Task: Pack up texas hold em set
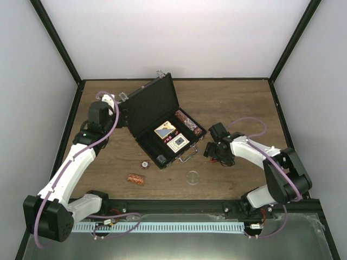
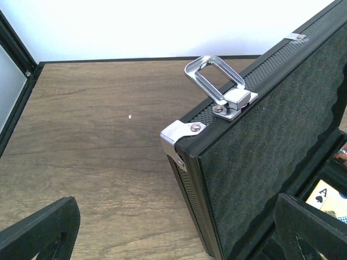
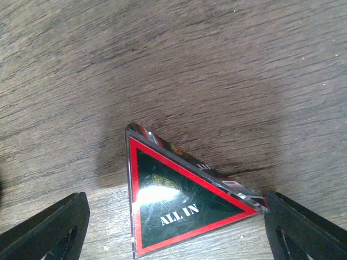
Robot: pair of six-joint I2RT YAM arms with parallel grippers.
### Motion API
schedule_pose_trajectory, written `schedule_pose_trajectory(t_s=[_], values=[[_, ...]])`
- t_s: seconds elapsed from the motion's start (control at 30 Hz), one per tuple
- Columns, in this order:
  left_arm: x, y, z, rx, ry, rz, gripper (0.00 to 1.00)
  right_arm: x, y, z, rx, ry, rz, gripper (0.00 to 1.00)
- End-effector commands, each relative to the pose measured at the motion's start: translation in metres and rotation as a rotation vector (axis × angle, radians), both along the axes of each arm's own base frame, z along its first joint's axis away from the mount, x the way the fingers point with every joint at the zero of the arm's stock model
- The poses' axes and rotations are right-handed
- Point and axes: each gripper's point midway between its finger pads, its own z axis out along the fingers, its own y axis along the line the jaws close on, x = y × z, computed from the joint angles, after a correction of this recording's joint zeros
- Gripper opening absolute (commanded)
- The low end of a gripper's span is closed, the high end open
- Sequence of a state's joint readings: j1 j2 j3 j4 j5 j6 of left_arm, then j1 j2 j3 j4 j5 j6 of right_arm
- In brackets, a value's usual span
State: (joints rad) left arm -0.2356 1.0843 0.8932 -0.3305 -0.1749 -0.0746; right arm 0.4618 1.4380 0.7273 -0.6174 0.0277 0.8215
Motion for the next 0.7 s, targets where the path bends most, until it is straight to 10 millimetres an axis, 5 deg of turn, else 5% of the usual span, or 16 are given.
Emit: schedule_pose_trajectory(t_s=[0.0, 0.67], values=[[0.001, -0.003, -0.001, -0.018, -0.004, -0.014, 1.00, -0.003, 0.001, -0.011, -0.051, 0.030, 0.015, 0.90], [0.002, -0.006, -0.005, -0.024, 0.009, -0.021, 1.00, -0.008, -0.009, -0.023, -0.141, 0.060, 0.069, 0.96]])
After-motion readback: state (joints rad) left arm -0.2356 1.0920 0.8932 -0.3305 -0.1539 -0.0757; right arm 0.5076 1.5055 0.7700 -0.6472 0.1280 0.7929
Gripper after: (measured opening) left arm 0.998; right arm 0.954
